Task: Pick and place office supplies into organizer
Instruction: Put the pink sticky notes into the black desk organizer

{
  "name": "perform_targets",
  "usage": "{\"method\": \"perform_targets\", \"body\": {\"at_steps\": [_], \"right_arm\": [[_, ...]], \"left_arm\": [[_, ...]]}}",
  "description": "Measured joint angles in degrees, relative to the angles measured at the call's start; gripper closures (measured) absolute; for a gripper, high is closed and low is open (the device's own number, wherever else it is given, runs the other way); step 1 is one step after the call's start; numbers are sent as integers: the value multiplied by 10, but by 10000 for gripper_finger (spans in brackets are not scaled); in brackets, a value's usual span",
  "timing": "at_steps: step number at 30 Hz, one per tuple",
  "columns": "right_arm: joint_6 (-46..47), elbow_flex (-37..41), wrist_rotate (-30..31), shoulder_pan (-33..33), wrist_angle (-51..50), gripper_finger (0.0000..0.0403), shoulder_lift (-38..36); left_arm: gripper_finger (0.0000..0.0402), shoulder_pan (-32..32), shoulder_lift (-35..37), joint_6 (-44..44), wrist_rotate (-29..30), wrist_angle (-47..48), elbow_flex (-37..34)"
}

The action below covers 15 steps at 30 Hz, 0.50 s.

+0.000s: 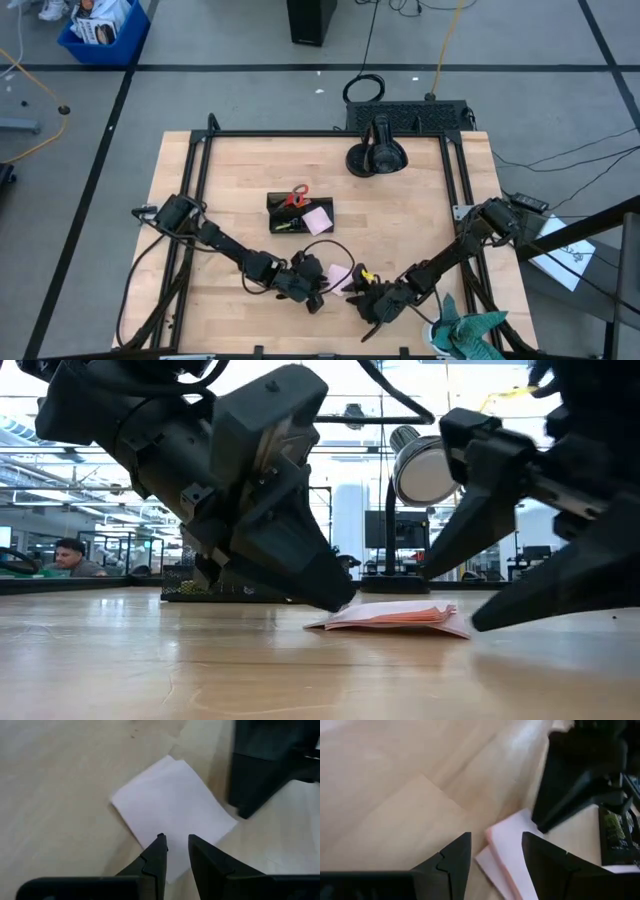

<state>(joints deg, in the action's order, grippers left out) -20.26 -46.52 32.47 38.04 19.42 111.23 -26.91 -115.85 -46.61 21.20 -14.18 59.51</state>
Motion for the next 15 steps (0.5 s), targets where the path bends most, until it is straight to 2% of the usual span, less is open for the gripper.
{"method": "perform_targets", "body": {"at_steps": [15], "right_arm": [[29, -1, -9, -17, 0, 230, 26]], "left_arm": [[316, 1, -55, 2, -25, -97, 3]]}}
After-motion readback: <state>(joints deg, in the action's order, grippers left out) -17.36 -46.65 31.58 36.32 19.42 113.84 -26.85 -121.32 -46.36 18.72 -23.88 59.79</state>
